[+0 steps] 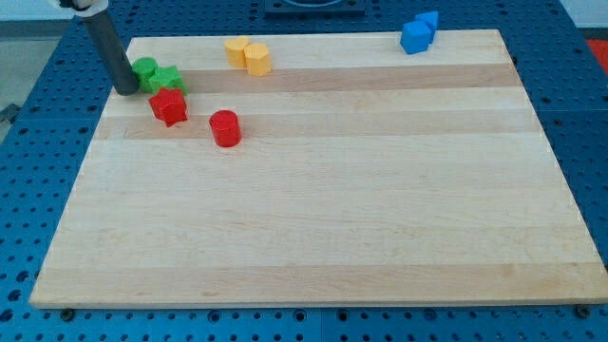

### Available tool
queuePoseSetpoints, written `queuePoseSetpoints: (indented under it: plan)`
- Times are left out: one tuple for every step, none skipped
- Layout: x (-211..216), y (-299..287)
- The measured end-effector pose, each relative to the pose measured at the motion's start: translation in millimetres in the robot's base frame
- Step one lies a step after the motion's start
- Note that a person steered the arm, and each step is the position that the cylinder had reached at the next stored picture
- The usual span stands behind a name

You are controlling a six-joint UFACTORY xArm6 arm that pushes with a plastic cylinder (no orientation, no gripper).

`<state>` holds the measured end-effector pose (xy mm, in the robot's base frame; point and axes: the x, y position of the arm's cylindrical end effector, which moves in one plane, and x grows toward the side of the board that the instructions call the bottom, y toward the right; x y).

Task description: Move the green circle to the top of the green star

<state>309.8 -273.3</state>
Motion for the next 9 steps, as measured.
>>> queuePoseSetpoints:
  plan:
    - [-24, 5]
    - [-19, 5]
    - [22, -6]
    - [83, -19]
    - [103, 24]
    - [105, 47]
    - [98, 61]
    - [82, 90]
    - [78, 96]
